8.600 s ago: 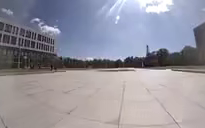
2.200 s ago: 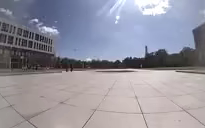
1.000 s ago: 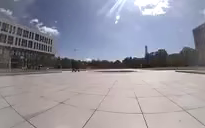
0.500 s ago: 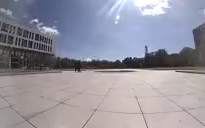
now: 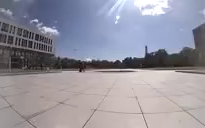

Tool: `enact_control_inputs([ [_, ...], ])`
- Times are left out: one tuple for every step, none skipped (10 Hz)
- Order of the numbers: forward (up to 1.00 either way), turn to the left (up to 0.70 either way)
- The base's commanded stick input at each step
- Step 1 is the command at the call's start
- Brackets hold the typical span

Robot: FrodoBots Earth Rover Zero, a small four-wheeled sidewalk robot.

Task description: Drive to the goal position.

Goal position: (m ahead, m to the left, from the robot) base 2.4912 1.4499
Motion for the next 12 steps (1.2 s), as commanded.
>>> enact_control_inputs([
  [0.05, 0.01],
  [0.06, 0.01],
  [0.05, 0.01],
  [0.05, 0.01],
  [0.06, 0.01],
  [0.05, 0.01],
  [0.06, 0.01],
  [0.06, 0.01],
  [0.05, 0.01],
  [0.06, 0.01],
  [0.06, 0.01],
  [0.06, 0.01],
])
